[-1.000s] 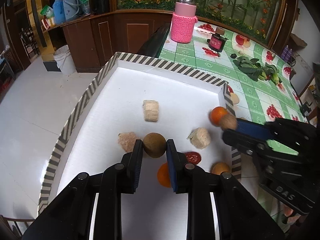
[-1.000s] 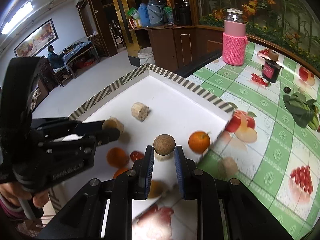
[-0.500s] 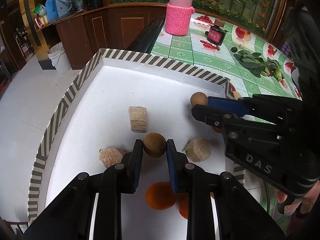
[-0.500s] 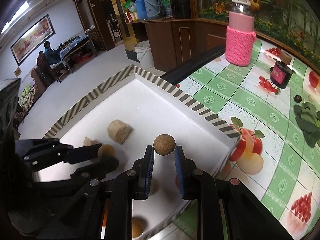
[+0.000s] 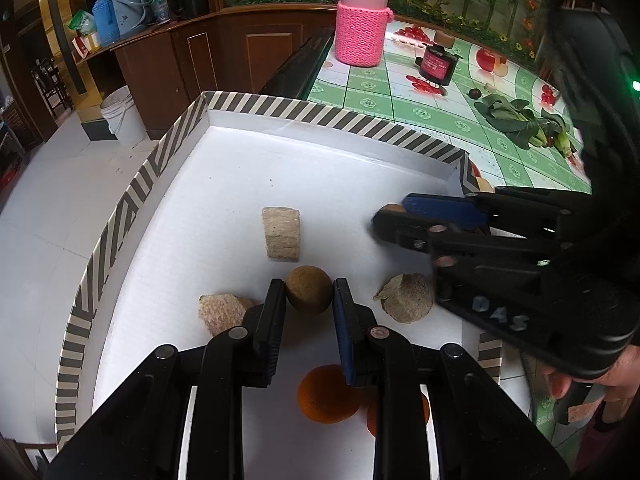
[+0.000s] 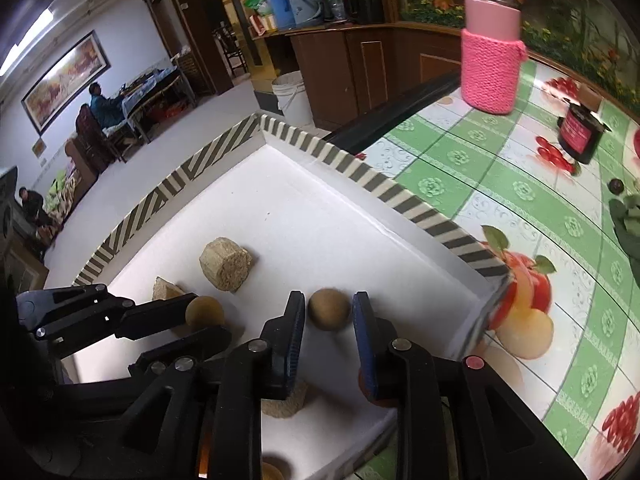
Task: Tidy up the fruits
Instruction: 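Carry both kiwis into the white tray and open both tools, then grasp a tan cake cube with the left tool while the right tool grasps an orange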
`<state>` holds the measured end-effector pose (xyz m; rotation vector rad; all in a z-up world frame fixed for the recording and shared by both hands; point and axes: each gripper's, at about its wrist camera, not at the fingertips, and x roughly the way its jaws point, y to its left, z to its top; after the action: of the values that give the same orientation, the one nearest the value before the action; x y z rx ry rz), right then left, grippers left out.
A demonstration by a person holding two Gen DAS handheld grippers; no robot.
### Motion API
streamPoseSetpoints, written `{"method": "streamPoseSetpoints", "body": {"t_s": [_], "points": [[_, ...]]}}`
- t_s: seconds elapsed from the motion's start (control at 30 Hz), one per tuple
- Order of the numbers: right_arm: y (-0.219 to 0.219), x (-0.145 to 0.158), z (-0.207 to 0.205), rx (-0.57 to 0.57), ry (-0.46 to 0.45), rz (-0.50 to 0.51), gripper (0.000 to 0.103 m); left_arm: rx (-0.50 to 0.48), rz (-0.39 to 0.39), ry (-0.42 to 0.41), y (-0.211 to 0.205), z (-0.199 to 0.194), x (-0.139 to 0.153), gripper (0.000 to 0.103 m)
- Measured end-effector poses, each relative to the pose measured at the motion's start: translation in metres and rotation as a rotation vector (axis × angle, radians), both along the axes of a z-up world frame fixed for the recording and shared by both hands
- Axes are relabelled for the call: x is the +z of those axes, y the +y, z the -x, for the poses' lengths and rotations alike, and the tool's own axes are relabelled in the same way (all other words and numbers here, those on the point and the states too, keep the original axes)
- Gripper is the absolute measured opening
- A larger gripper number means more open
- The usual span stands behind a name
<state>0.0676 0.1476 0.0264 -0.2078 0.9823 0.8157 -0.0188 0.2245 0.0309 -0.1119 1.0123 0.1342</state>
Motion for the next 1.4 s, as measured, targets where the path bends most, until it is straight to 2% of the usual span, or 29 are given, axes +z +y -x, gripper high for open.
{"method": "streamPoseSetpoints", "body": {"t_s": [0.03,0.17,0.2,0.3,0.4,0.53,0.6,0.83,0.97,1.2,1.4], "points": [[-0.003,0.001,0.0,-0.004,0.003,-0.009,0.027,0.001,0.002,-0.001,0.0,0.001,0.0,0.025],[-0.017,0.013,0.005,-0.035,-0.009,-0.041,0.036,0.01,0.011,-0.019,0.001,0.005,0.004,0.055],[-0.021,0.016,0.007,-0.041,-0.014,-0.05,0.038,0.014,0.001,-0.031,0.001,0.007,0.007,0.058],[-0.035,0.028,0.017,-0.06,-0.044,-0.062,0.039,0.019,-0.03,-0.051,-0.004,0.012,0.012,0.058],[-0.055,0.037,0.028,-0.088,-0.081,-0.07,0.048,0.009,-0.013,-0.06,-0.008,0.015,0.017,0.058],[-0.097,0.052,0.045,-0.152,-0.126,-0.074,0.053,-0.03,0.002,-0.092,-0.028,0.017,0.029,0.059],[-0.124,0.058,0.049,-0.205,-0.148,-0.076,0.059,-0.062,0.012,-0.111,-0.044,0.016,0.037,0.065],[-0.22,0.071,0.054,-0.381,-0.192,-0.022,0.06,-0.166,0.033,-0.146,-0.106,0.002,0.055,0.065],[-0.273,0.073,0.054,-0.483,-0.204,-0.004,0.063,-0.212,0.017,-0.148,-0.143,-0.007,0.059,0.065],[-0.327,0.063,0.063,-0.557,-0.181,-0.021,0.063,-0.271,-0.014,-0.159,-0.198,-0.016,0.058,0.065],[-0.366,0.055,0.079,-0.609,-0.171,-0.014,0.067,-0.32,-0.002,-0.131,-0.232,-0.019,0.047,0.065]]}}
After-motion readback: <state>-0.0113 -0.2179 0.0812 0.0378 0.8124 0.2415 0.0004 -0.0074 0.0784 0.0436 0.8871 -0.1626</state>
